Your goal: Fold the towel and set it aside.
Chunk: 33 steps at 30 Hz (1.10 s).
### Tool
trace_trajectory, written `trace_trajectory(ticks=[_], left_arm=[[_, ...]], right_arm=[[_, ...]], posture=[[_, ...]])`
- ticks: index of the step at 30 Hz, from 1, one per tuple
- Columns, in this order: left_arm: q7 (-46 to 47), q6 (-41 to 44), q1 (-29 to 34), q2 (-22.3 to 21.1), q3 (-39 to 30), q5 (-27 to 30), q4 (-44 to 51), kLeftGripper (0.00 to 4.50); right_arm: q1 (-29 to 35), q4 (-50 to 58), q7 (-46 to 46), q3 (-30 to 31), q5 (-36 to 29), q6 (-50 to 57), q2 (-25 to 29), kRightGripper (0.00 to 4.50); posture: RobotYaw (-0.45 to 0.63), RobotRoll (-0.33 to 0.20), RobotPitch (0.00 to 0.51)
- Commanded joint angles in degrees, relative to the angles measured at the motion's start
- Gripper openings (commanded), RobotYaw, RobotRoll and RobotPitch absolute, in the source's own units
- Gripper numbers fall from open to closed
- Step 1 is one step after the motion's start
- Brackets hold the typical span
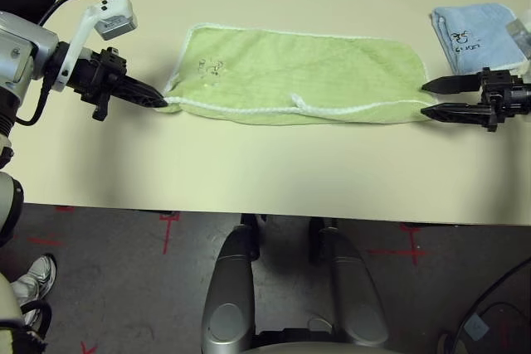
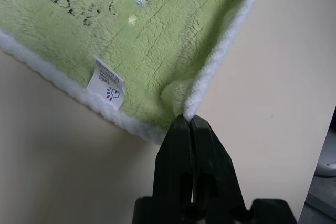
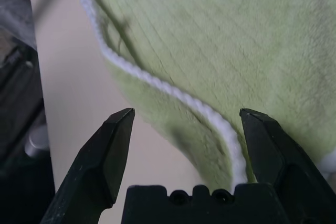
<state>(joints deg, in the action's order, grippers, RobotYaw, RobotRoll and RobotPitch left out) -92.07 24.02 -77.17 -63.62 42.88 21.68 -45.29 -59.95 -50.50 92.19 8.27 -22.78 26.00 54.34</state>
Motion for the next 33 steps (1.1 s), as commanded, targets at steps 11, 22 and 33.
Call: trace_trajectory(ticks=[11,22,33], left_arm=[[-0.4,2.4,2.8,-0.9,-1.3,0.6,4.1,0.00],[-0.4,2.3,3.8,-0.5,-2.3,0.0,4.4,0.00],[-0.4,3.2,4.2,-0.3,-2.7,-0.3,5.1,0.00]], right_arm=[[0.3,-4.6,-0.9,-1.4,12.0,-14.0,-4.0,4.45],[-2.1,-9.1,0.3,-2.7,13.4,-20.5,-1.7,4.45],[-2.6,-11.9,0.3,1.1,18.7,-30.5,-5.1,4.29]], posture=[[0.09,0.000,0.380],[0.07,0.000,0.369],[0.09,0.000,0.375]])
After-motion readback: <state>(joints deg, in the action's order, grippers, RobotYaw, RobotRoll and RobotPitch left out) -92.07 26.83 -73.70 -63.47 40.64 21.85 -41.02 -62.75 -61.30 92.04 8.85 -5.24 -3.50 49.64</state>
